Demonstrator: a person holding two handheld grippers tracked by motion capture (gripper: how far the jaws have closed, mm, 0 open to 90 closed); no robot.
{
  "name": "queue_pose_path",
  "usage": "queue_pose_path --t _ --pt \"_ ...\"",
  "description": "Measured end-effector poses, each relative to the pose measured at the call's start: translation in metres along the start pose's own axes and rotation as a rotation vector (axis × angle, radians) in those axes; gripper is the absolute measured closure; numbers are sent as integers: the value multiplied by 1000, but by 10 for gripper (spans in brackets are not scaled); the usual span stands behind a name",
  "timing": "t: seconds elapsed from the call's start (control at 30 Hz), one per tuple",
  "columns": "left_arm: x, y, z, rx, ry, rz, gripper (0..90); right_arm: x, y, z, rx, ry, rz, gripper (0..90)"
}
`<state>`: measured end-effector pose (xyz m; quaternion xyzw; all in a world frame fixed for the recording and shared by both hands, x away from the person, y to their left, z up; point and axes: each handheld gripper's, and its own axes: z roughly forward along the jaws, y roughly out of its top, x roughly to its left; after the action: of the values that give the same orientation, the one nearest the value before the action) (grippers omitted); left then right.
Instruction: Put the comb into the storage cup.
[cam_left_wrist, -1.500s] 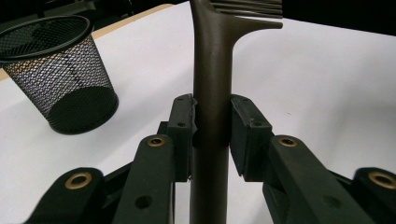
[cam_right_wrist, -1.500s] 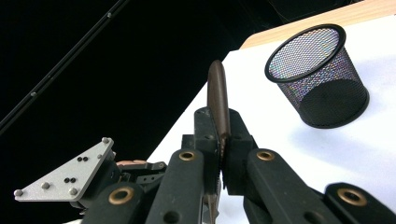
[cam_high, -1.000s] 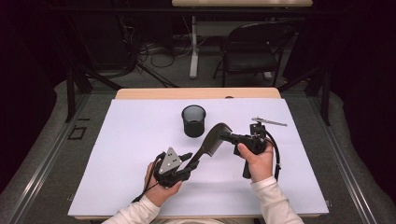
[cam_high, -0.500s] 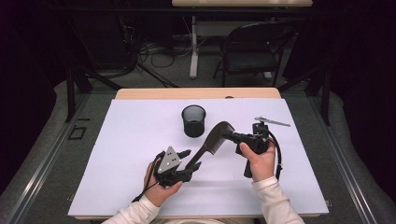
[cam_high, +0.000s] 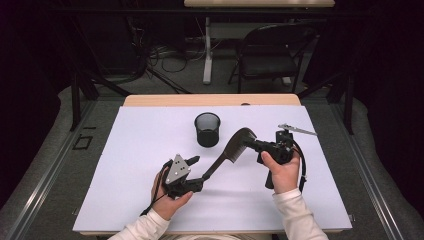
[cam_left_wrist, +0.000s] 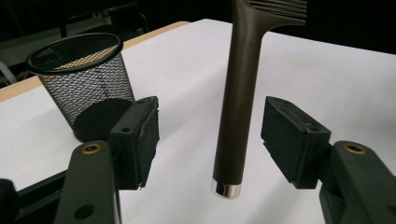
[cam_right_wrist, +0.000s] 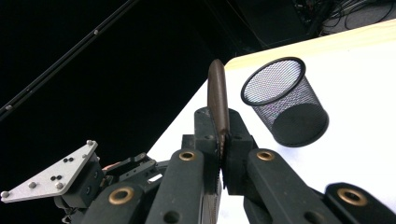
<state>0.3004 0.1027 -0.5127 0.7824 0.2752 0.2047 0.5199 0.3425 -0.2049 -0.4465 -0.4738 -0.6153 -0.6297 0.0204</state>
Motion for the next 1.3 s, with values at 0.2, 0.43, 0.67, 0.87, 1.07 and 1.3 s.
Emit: queue_pose_path --t 0.2,0.43,0.67,0.87,1.07,1.3 --pt "5 1 -1 5 19 -23 372 -2 2 -5 -21 -8 3 877" --pt "12 2 -3 -17 29 -18 385 -4 5 -10 -42 -15 3 877" --pt "23 3 -7 -17 84 -21 384 -6 8 -16 -61 -26 -5 877" --pt "37 1 -10 0 82 -94 319 -7 10 -20 -77 -32 -14 877" --pt "47 2 -16 -16 109 -146 238 -7 9 -20 -94 -40 -27 877" --pt "59 1 -19 -14 115 -198 178 -7 12 -27 -115 -62 -48 877"
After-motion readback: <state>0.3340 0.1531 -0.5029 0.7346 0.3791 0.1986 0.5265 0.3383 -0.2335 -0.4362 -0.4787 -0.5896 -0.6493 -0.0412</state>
